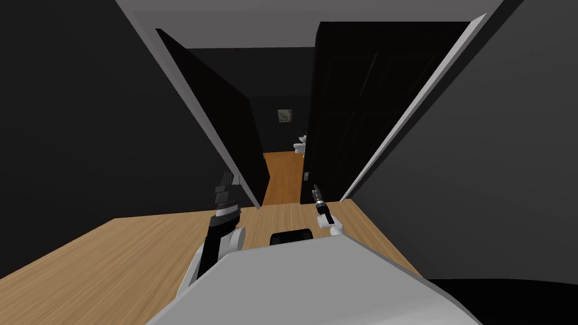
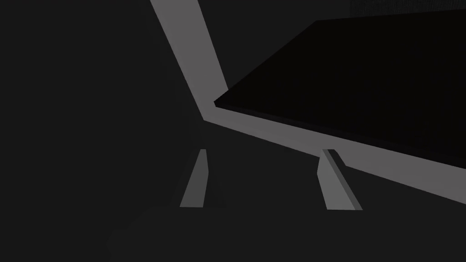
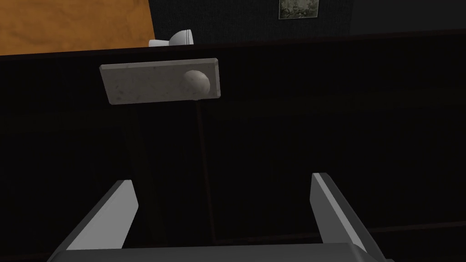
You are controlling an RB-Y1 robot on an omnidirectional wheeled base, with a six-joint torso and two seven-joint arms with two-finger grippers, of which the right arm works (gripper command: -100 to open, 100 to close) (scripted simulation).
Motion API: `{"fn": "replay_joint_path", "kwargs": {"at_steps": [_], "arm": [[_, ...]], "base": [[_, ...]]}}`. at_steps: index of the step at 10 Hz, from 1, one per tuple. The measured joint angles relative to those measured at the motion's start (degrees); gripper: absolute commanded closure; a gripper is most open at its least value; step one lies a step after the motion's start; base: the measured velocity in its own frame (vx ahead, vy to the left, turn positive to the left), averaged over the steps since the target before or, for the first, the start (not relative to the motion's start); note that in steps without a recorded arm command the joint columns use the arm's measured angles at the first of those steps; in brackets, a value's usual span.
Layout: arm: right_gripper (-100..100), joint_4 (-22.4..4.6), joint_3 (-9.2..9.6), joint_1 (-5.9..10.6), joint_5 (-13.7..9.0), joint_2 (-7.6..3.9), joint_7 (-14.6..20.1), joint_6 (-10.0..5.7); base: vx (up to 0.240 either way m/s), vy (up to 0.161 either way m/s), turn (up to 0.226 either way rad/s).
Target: Push the door open
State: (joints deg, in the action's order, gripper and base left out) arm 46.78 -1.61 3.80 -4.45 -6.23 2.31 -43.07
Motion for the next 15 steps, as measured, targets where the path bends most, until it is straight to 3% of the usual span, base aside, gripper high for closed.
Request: {"fn": "replay_joint_path", "kwargs": {"at_steps": [4,9,15], "arm": [[-100,-5.6,0.05,2.54,-0.6,-0.12,0.1,-1.19],[-100,-10.3,0.19,4.42,-1.0,-0.24,0.2,-2.45],[-100,-11.0,-0.34,4.74,-1.3,-0.19,0.0,-2.60]], "base": [[0.087,-0.032,0.033],[0.070,-0.026,0.022],[0.187,-0.014,0.027]]}}
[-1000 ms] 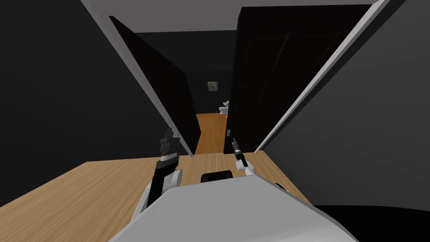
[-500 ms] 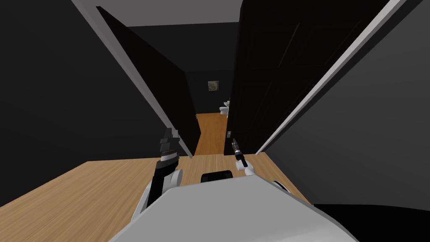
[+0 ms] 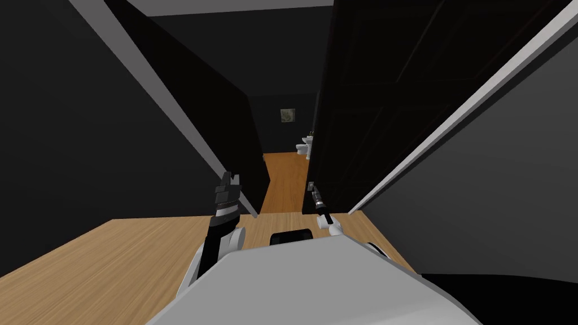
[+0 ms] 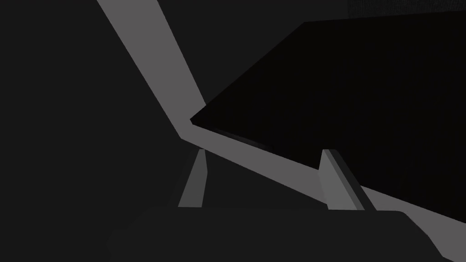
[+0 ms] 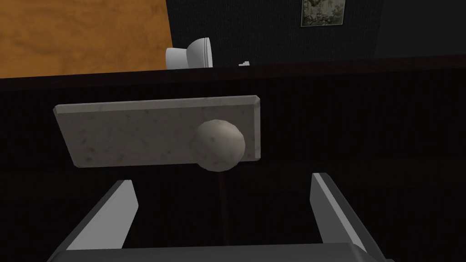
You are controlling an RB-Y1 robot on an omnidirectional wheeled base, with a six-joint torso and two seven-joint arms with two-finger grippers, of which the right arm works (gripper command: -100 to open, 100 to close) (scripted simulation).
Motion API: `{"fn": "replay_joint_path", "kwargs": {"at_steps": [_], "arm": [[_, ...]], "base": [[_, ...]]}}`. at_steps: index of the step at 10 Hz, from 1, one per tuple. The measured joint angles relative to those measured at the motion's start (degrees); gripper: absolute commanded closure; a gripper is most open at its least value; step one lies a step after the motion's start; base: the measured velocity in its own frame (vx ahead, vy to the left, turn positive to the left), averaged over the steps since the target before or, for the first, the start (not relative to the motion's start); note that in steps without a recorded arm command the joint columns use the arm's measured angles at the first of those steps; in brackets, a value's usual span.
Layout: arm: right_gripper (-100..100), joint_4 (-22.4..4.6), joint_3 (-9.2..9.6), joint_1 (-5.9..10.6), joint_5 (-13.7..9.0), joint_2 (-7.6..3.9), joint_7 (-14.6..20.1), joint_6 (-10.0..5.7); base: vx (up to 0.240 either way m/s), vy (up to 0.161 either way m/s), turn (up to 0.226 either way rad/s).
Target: Push the door open
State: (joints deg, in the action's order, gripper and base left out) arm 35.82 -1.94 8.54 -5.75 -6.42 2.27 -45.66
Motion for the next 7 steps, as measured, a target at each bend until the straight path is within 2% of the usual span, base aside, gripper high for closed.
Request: {"fn": "replay_joint_path", "kwargs": {"at_steps": [2,3,4,7], "arm": [[-100,0.0,-0.24,0.02,-0.1,0.05,-0.2,0.08],[-100,0.0,-0.35,0.00,-0.2,0.09,-0.2,0.12],[100,0.1,-0.33,0.00,-0.1,0.12,-0.3,0.05],[100,0.0,-0.37,0.06,-0.1,0.05,-0.3,0.19]], "base": [[0.193,-0.013,0.022],[0.076,-0.018,0.004],[-0.015,0.007,-0.004],[-0.020,0.003,0.002]]}}
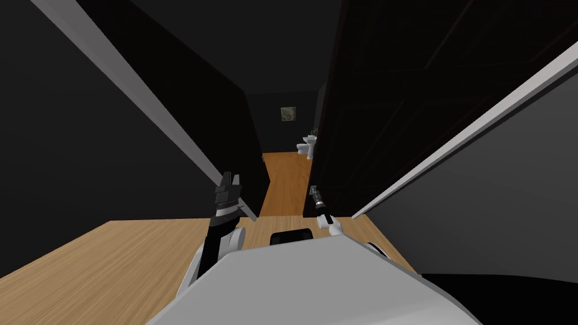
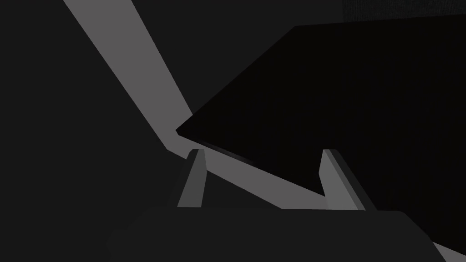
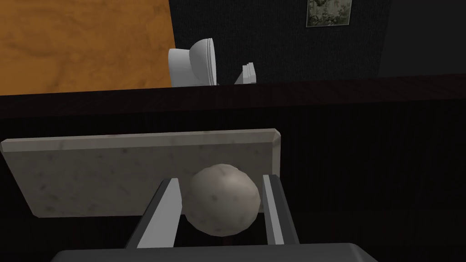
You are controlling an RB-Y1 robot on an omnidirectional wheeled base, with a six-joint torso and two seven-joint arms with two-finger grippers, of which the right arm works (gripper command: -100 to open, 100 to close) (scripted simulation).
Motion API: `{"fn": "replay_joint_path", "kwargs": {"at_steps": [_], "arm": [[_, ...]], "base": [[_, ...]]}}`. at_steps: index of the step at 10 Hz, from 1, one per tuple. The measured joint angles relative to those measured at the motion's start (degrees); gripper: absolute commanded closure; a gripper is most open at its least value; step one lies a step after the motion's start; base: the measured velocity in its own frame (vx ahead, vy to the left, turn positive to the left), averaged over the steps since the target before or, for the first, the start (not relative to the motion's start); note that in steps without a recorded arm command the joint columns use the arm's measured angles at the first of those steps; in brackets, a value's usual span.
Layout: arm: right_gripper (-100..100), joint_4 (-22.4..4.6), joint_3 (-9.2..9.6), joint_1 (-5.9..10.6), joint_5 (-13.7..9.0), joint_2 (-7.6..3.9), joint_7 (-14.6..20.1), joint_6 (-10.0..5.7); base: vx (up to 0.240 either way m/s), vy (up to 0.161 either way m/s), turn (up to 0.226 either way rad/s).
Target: Push the door open
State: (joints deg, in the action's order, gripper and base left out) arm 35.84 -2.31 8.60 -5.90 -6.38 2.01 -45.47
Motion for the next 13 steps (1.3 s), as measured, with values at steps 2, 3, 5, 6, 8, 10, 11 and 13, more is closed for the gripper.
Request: {"fn": "replay_joint_path", "kwargs": {"at_steps": [2,3,5,6,8,10,11,13], "arm": [[100,-0.1,0.03,-0.12,0.0,0.04,0.0,0.05],[100,-0.1,0.03,-0.13,0.0,0.05,0.0,0.07],[100,-0.2,-0.34,-0.66,-0.2,0.30,-0.3,0.34],[100,-0.5,-0.60,-0.56,-0.4,0.29,-0.3,0.28],[100,-0.3,-1.30,-0.53,-0.7,0.18,-0.5,0.06],[100,-1.2,-2.23,0.02,-1.2,-0.10,-0.8,-0.44],[100,-2.1,-2.79,0.41,-1.5,-0.16,-0.9,-0.91],[100,-1.0,-3.69,0.06,-2.0,-0.18,-1.4,-0.43]], "base": [[-0.003,0.001,-0.001],[0.105,0.025,-0.025],[0.176,0.013,-0.026],[0.186,0.024,-0.030],[0.193,0.030,-0.028],[0.218,0.039,-0.052],[0.194,0.032,-0.042],[0.133,0.021,-0.033]]}}
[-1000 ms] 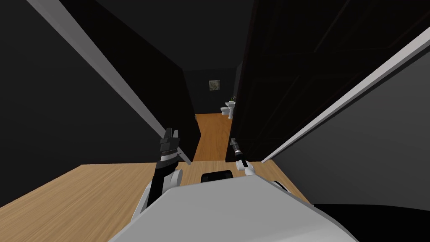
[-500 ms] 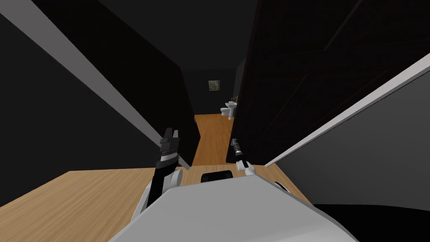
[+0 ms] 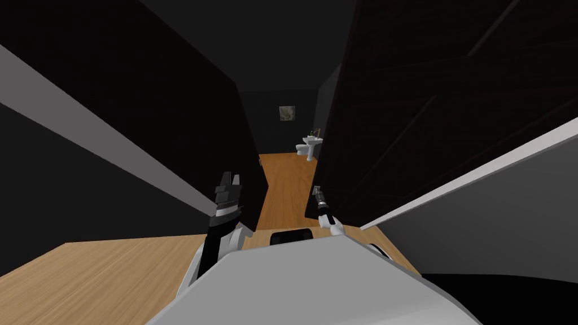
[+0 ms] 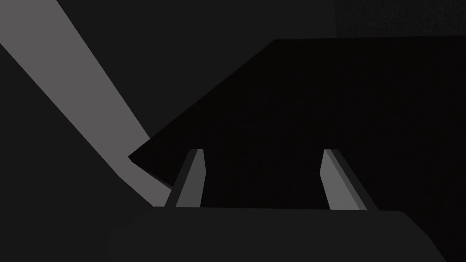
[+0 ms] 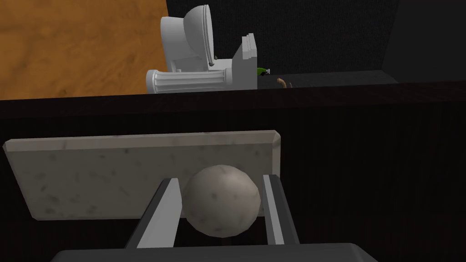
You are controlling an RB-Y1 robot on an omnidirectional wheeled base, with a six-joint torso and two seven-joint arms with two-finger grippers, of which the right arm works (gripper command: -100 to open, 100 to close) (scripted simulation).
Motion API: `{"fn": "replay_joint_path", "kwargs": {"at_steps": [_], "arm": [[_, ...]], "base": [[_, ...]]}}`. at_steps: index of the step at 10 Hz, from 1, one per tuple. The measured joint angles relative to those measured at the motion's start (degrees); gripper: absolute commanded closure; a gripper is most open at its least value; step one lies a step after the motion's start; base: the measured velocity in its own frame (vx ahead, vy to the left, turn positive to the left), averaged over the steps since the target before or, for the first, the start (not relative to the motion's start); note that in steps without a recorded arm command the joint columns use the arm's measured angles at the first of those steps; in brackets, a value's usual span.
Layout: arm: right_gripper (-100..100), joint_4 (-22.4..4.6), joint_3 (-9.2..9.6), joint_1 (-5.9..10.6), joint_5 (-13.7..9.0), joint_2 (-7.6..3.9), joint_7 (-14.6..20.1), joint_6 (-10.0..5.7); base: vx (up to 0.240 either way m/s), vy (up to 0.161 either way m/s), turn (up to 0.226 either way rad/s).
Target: Push the door open
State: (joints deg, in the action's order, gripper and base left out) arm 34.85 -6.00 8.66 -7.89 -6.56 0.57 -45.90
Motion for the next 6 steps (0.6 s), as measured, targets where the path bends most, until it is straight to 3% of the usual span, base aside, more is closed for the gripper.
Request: {"fn": "replay_joint_path", "kwargs": {"at_steps": [3,4,6], "arm": [[100,1.7,-1.61,-1.11,-0.9,0.03,-0.8,1.46],[100,-0.9,-2.02,0.29,-1.1,-0.50,-0.6,0.26],[100,-1.8,-3.36,0.34,-1.8,-0.53,-1.0,-0.60]], "base": [[0.174,0.035,-0.048],[0.149,0.045,-0.051],[0.195,0.052,-0.060]]}}
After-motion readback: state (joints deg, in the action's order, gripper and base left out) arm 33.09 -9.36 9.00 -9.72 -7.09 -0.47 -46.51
